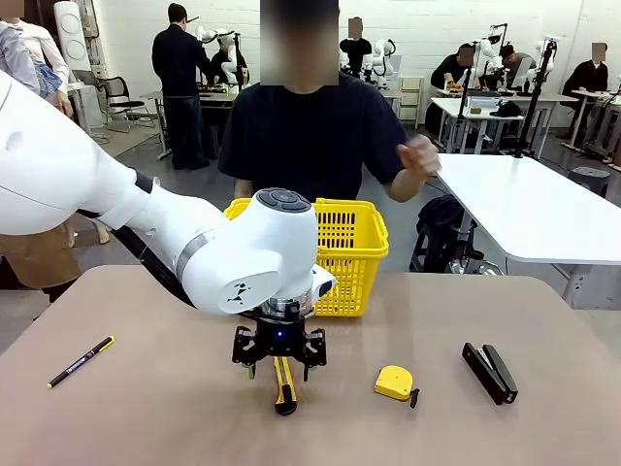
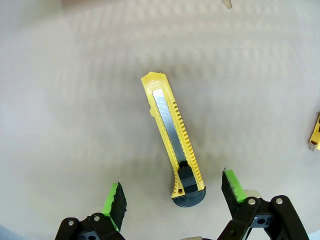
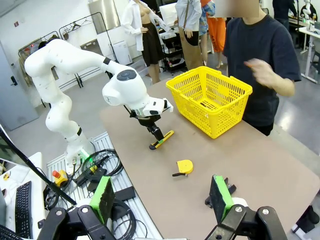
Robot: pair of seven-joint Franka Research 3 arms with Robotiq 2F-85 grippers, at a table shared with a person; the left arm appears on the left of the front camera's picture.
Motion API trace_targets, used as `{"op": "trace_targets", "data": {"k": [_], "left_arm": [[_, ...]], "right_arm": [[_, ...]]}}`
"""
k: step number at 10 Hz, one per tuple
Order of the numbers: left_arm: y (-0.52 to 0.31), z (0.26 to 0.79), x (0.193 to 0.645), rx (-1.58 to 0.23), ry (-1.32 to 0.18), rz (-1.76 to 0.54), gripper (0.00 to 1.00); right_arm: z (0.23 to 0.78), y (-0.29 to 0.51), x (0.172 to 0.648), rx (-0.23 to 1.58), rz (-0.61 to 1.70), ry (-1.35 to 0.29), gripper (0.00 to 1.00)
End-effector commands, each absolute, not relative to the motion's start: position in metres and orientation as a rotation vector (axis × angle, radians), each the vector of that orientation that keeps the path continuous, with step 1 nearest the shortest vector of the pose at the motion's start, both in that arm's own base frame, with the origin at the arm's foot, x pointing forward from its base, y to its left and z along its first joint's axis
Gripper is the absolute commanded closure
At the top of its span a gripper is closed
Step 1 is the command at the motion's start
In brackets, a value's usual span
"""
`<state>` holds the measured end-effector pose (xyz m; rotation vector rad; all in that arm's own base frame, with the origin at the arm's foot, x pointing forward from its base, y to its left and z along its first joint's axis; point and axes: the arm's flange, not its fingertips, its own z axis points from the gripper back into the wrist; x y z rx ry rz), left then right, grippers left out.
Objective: Place the items the person wants into the basket.
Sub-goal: Pick up the item the person points to and place it in the Market Basket.
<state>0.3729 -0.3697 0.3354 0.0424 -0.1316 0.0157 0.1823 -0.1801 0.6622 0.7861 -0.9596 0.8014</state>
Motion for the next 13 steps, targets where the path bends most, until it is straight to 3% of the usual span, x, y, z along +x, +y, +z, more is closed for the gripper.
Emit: {"op": "trace_targets", "data": {"k": [1,13], "left_arm": [[-0.371,0.334,0.371,0.041,-0.128,0.014,0.0],[-0.373,0.303,0.402,-0.016,-0.117,0.099,0.0]], "right_arm": [[0.663,-0.181,0.184,0.801,0.818,-0.982,0.0],[0.663,-0.181,0.184,0.801,0.818,-0.982,0.0]]}}
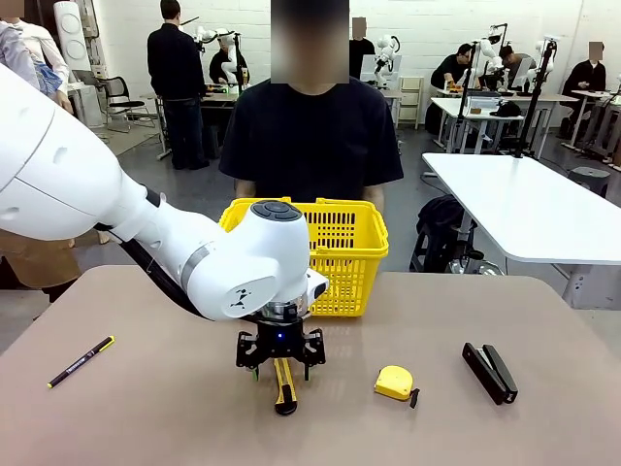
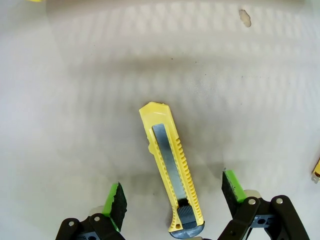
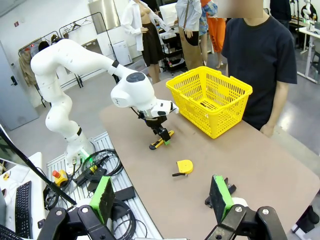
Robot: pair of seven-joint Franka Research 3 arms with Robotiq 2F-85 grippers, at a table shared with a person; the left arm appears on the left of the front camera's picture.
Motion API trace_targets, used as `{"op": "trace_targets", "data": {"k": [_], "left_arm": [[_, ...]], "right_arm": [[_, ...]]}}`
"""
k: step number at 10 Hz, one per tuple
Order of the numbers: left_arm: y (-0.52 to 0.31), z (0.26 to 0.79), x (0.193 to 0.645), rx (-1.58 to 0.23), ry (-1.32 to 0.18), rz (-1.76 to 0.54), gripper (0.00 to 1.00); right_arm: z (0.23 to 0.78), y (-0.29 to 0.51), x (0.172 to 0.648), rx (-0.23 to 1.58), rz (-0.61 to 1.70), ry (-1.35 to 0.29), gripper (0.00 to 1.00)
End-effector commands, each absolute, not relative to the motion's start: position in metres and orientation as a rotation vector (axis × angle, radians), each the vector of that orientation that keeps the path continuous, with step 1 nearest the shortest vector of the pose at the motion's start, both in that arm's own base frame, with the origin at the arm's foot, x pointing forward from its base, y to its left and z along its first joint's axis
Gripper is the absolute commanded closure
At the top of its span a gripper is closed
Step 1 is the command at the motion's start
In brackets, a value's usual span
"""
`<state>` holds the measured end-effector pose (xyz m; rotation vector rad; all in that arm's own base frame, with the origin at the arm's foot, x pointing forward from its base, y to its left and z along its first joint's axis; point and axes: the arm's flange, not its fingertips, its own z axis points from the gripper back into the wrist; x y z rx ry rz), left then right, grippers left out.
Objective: Place the items the person wants into the basket.
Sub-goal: Pick up the item the person points to and place it in the Market Basket.
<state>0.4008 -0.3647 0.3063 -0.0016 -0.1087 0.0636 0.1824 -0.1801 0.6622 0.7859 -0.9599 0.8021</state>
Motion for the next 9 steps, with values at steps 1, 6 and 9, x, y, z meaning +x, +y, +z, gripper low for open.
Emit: {"op": "trace_targets", "data": {"k": [1,6,9], "left_arm": [[-0.373,0.3005,0.4025,-0.02,-0.123,0.09,0.27],[-0.3706,0.3048,0.4044,-0.031,-0.121,0.108,1.0],[-0.3692,0.3058,0.4046,-0.034,-0.123,0.11,1.0]], "right_arm": [[0.6634,-0.1807,0.1839,0.801,0.818,-0.982,0.0],[0.6634,-0.1807,0.1839,0.801,0.818,-0.982,0.0],[0.6634,-0.1807,0.1839,0.801,0.818,-0.982,0.0]]}}
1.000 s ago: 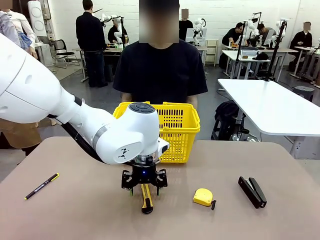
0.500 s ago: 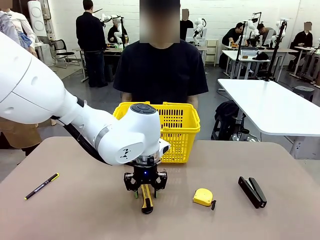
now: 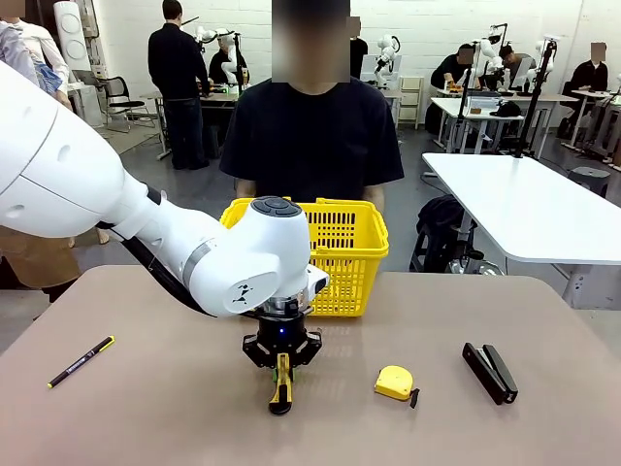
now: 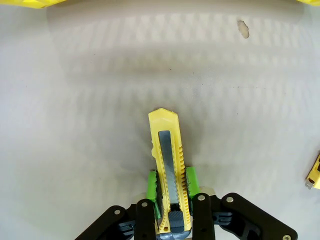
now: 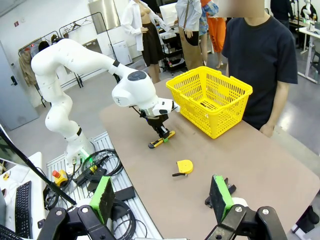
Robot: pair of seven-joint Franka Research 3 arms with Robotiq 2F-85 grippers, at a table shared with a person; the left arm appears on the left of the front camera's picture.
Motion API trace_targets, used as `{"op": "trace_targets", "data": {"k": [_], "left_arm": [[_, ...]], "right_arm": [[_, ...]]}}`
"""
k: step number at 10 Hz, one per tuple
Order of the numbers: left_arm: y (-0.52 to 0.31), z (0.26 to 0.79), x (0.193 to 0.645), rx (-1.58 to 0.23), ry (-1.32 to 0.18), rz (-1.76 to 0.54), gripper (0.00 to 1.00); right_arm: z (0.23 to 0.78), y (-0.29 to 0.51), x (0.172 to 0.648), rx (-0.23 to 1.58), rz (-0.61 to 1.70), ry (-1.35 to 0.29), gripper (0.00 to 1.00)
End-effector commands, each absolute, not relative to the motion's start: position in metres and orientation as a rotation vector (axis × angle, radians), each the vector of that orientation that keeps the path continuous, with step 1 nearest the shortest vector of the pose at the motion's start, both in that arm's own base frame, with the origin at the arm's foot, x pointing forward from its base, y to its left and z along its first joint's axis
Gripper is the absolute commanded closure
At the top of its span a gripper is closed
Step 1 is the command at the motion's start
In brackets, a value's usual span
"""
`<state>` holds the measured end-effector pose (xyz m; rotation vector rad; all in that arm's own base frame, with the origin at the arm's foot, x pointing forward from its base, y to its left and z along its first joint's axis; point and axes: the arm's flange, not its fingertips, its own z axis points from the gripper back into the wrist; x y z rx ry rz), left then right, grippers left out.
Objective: Place the items the person wants into the basket.
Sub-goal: Pick up the item the person points to and place it in the Market Basket.
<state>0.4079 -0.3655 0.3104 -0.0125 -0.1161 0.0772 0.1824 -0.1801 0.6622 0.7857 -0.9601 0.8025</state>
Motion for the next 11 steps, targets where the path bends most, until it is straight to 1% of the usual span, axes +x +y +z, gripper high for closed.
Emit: {"op": "trace_targets", "data": {"k": [1,3,4,5,7,8,9,11], "left_arm": [[-0.369,0.306,0.405,-0.034,-0.122,0.111,1.0],[-0.37,0.311,0.406,-0.035,-0.125,0.107,1.0],[-0.371,0.325,0.406,-0.024,-0.089,0.088,0.94],[-0.372,0.353,0.404,-0.012,-0.019,0.039,0.94],[-0.364,0.436,0.407,-0.065,0.024,0.022,0.94],[-0.36,0.471,0.403,-0.108,0.001,0.015,0.94],[-0.36,0.499,0.4,-0.1,-0.011,0.01,0.94],[-0.366,0.527,0.398,-0.051,-0.034,0.027,0.94]], "right_arm": [[0.663,-0.181,0.184,0.801,0.818,-0.982,0.0],[0.663,-0.181,0.184,0.801,0.818,-0.982,0.0],[0.663,-0.181,0.184,0.801,0.818,-0.982,0.0],[0.663,-0.181,0.184,0.801,0.818,-0.982,0.0],[0.663,-0.181,0.184,0.801,0.818,-0.982,0.0],[0.663,-0.181,0.184,0.801,0.818,-0.982,0.0],[0.663,-0.181,0.184,0.801,0.818,-0.982,0.0],[0.663,-0.181,0.184,0.801,0.818,-0.982,0.0]]}}
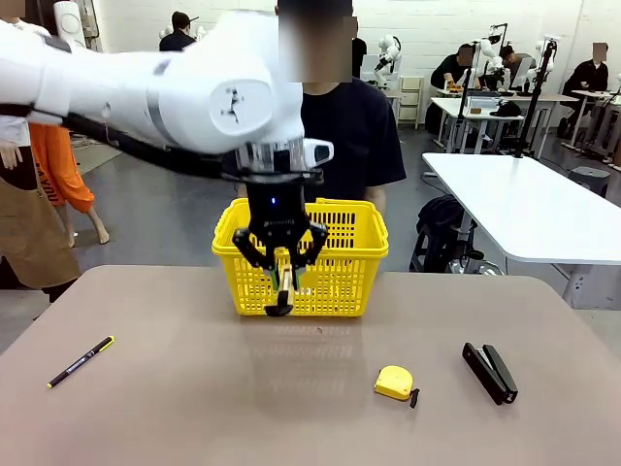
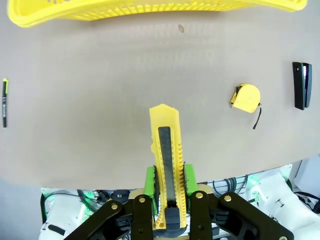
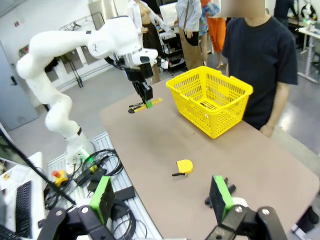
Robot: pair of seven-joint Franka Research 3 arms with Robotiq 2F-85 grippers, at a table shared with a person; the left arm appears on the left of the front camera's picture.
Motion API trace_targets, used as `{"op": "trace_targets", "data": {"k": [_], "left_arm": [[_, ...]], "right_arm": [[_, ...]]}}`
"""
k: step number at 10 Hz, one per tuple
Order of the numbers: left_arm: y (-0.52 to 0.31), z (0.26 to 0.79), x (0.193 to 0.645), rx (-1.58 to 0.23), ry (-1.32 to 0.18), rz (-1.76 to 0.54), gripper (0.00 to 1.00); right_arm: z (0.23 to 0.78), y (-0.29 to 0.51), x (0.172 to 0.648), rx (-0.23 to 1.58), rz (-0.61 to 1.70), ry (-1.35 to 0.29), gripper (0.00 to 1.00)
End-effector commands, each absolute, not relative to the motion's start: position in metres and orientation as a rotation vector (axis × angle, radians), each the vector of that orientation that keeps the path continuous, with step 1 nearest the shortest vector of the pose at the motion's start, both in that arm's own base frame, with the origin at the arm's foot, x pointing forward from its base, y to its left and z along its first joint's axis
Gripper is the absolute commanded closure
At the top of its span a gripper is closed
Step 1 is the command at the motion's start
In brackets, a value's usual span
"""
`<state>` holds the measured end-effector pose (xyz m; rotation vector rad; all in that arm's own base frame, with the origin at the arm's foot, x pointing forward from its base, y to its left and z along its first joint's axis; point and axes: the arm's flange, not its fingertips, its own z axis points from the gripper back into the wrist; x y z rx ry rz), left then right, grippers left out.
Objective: Place the items the person wants into the basket.
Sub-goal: Pick up the item the person points to and place it in the Market Basket.
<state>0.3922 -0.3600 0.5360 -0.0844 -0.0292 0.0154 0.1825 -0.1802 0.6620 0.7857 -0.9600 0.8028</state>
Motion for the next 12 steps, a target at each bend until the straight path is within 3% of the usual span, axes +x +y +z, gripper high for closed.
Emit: {"op": "trace_targets", "data": {"k": [1,8,9,12], "left_arm": [[-0.367,0.536,0.395,-0.038,-0.062,0.031,0.94],[-0.36,0.543,0.393,-0.073,-0.042,0.014,0.94],[-0.362,0.542,0.393,-0.058,-0.05,0.02,0.74],[-0.349,0.576,0.487,-0.069,0.112,-0.255,0.74]], "right_arm": [[0.663,-0.181,0.184,0.801,0.818,-0.982,0.0],[0.663,-0.181,0.184,0.801,0.818,-0.982,0.0],[0.663,-0.181,0.184,0.801,0.818,-0.982,0.0],[0.663,-0.181,0.184,0.801,0.818,-0.982,0.0]]}}
